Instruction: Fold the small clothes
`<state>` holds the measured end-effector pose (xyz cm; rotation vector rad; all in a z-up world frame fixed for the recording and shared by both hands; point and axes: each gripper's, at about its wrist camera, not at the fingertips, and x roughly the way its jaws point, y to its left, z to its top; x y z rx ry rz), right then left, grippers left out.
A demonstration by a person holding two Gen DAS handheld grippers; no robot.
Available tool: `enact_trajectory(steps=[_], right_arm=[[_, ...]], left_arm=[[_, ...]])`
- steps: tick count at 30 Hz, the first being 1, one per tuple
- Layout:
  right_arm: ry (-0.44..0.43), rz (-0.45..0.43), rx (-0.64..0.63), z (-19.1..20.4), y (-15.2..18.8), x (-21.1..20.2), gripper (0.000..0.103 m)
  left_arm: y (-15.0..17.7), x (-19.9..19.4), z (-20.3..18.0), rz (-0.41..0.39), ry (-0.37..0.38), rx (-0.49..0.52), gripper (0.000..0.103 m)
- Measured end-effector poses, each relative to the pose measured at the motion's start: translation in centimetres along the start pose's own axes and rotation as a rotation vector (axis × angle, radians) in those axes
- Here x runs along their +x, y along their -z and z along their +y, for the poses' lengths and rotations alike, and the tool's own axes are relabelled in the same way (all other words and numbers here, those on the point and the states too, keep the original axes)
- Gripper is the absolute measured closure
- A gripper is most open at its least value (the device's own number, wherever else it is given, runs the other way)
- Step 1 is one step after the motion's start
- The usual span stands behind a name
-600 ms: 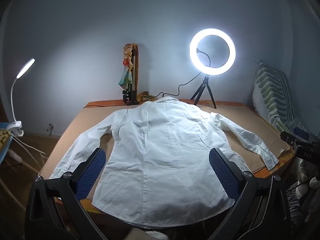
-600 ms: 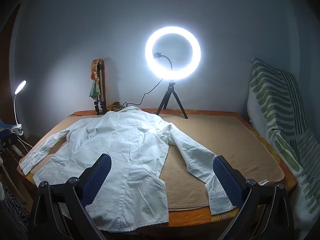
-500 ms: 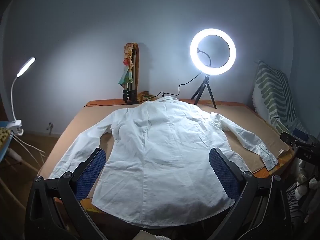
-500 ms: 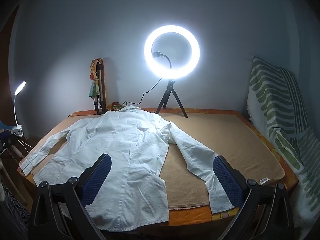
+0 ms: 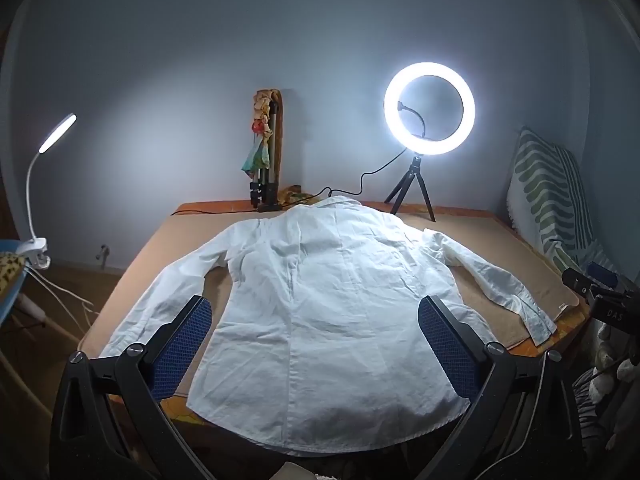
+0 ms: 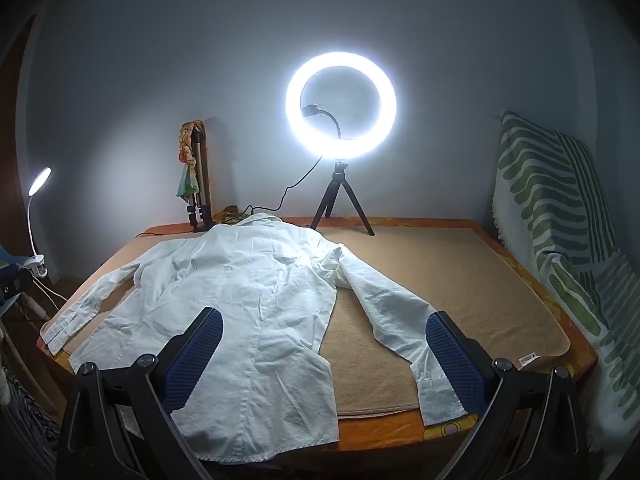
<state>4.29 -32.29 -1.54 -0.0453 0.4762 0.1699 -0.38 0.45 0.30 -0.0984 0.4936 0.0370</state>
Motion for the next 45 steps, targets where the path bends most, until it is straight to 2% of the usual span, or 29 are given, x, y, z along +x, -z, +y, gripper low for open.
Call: enact_trajectory(steps=[45], right_arm=[[0.004,0.005,0.001,0.50,0.01,0.02,0.000]], left_arm=[[-0.03,0.04,0.01,-0.001,0.001,-0.002,0.001]])
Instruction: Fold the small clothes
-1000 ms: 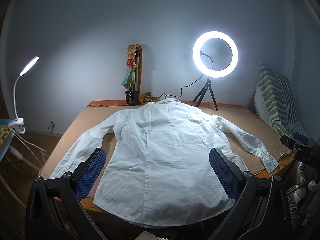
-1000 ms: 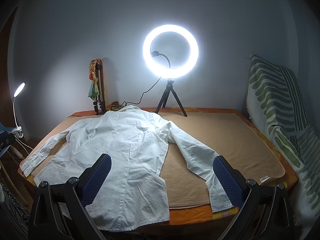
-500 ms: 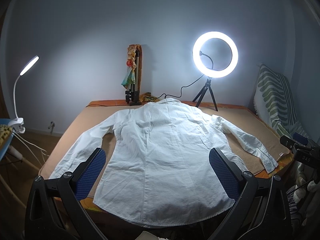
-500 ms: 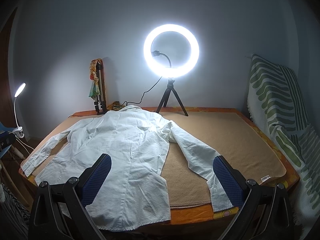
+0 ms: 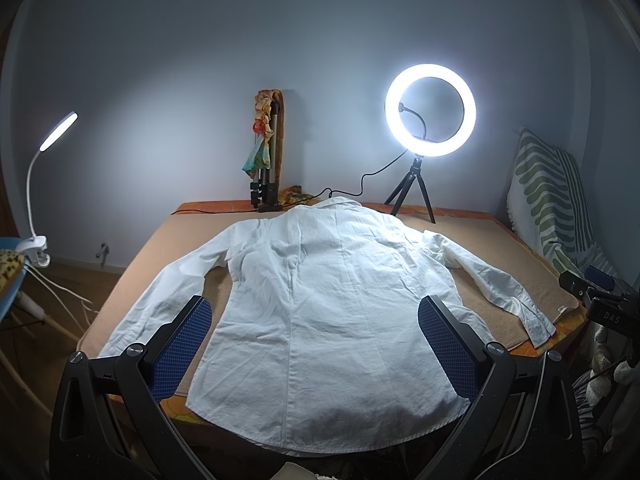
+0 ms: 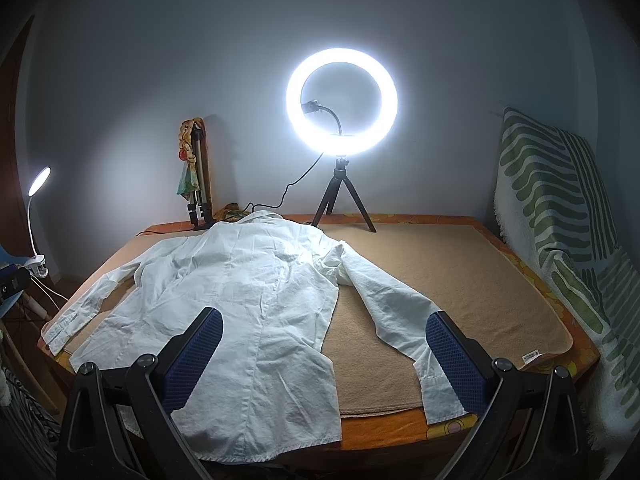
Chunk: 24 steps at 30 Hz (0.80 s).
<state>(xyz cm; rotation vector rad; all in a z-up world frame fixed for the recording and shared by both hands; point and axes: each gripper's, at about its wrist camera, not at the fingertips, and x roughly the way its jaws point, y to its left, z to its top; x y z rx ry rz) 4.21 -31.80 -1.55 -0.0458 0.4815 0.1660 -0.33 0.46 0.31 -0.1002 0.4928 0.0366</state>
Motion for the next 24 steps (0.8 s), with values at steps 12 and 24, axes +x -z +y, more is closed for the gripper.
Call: enact_trajectory(steps=[12,24], right_arm=[[0.004,-0.003,0.000,-0.09,-0.02,-0.04,0.000],[0.001,-0.004,0.001,-0.09,-0.01,-0.01,0.000]], left_arm=[[-0.05,-0.02,-0.04,0.000,-0.001,-0.001,0.001],[-0.10,-0.03,-0.01,0.001,-0.001,-0.002,0.001]])
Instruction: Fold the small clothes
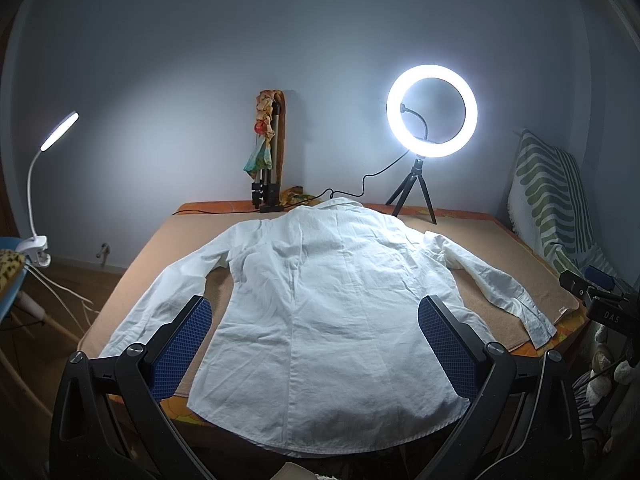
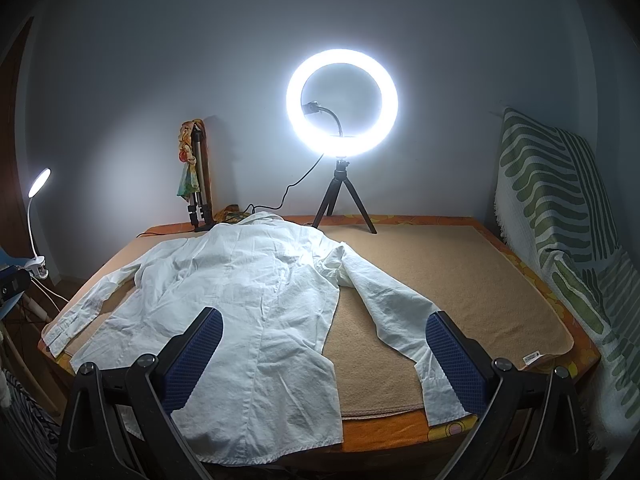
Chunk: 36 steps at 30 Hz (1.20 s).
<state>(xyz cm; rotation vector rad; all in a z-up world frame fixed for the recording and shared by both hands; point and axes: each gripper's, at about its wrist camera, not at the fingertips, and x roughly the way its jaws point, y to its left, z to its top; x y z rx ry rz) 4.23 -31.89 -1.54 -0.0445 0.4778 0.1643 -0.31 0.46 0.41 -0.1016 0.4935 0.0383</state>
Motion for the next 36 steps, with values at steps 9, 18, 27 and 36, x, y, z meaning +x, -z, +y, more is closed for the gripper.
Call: enact_trajectory(steps=[9,18,27,36], right_arm=[[-0.011,0.007,-0.010,1.1,-0.5,1.0,0.001],[-0.098,0.019,-0.044,3.4,-3.0,3.3,0.005],[-0.298,0.075,-0.095,8.9,-7.0,7.2,0.016],[-0.456,0.205,-0.153,16.7,-11.2,13.8,0.022]], left_arm=[[-0.2,0.4,0.8,0.006,-0.025,0.008,0.001],[0.2,1.2,6.9,0.036,-0.075,-0.036,0.001],[1.5,3.5,16.6,0.153,-0.159,-0.089,0.030],[4.9,8.4,27.1,0.377,-0.139,-0.297,0.054]])
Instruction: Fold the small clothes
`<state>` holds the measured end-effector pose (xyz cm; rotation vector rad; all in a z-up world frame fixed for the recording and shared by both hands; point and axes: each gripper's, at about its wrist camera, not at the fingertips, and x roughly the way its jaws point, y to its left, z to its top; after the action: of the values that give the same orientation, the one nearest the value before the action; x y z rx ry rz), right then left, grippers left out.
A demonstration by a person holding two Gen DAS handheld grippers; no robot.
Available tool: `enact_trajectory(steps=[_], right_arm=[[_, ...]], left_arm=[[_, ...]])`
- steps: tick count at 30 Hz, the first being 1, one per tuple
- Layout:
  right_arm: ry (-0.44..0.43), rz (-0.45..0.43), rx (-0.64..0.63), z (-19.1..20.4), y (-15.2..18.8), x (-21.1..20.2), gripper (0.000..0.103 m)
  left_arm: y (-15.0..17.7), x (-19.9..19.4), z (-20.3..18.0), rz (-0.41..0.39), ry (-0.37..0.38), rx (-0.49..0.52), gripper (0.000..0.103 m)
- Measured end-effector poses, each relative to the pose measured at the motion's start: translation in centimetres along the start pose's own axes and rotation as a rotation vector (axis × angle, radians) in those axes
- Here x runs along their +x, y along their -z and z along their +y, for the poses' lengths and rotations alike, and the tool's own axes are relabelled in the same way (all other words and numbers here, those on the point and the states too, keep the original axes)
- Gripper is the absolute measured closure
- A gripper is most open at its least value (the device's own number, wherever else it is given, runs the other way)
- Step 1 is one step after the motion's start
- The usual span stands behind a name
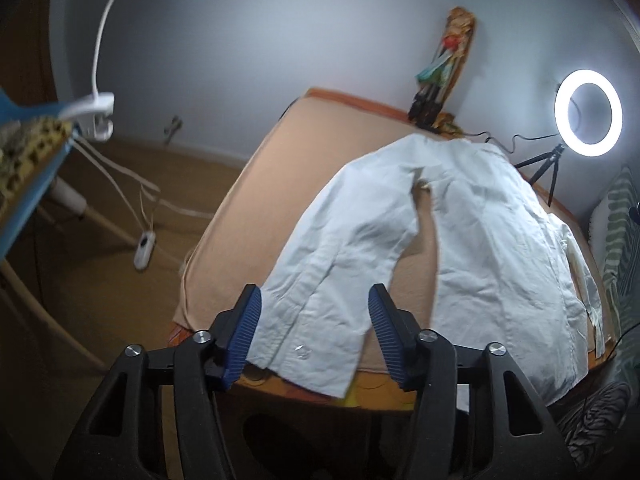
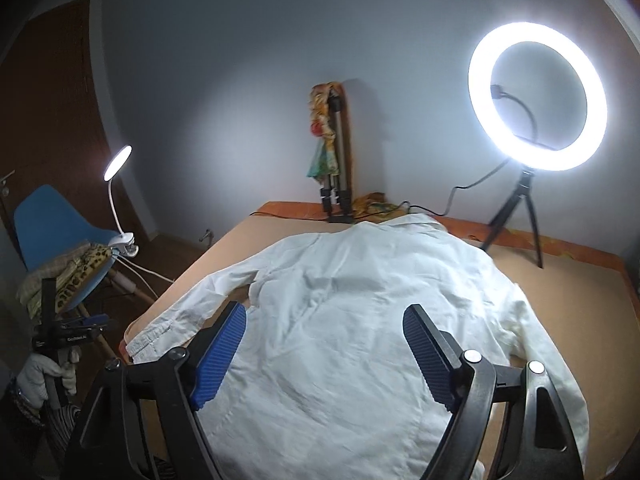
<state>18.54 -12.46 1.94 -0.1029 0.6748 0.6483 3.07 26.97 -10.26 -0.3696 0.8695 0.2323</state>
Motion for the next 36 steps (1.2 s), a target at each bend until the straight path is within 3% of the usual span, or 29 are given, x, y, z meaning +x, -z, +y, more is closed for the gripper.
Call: enact_trajectory(steps=[8,13,16,19,21,23,26,30,34,36], right_arm=[[-0.138,0.163,0.032,2.4,-4.3,8.3,0.023],[-0.160,0.240,0.026,4.0,-6.4,14.1,0.023],[-0.181,0.296,0.043,4.4,-7.0,18.2,0.023],[-0.190,0.353,0.065,4.9,-6.9,21.8,0.026],[-0.195,0.393,0.085,5.1,-6.7,24.0,0.026],[-0.196,0.422,0.095,5.4,-6.6,25.7,0.026],[-0.200,0.458,0.093,5.8,-6.8,27.4,0.026],[-0.214,0.504,0.078,6.1,-7.8,29.4,0.026],[-0.231,0.559,0.074,6.7,-9.7,32.4,0.026],[-0.243,0.588,0.073,7.4,-10.4,34.1,0.026]], left_arm=[[0.7,5.4,2.2,0.144,-0.029,0.005,0.055],[1.3,7.4,1.5,0.198,-0.047,0.060,0.056],[1.4,8.0,1.2,0.203,-0.072,0.095,0.064],[1.2,8.2,1.5,0.195,-0.068,0.088,0.081],[1.1,8.2,1.8,0.184,-0.070,0.078,0.094],[1.0,8.3,2.2,0.177,-0.027,0.057,0.098],[0.6,7.5,2.8,0.148,0.030,0.010,0.099],[-0.5,4.2,2.0,0.024,0.131,-0.034,0.099],[-1.5,0.6,-2.5,-0.107,0.220,0.071,0.099],[-1.4,0.0,-4.8,-0.126,0.274,0.123,0.099]])
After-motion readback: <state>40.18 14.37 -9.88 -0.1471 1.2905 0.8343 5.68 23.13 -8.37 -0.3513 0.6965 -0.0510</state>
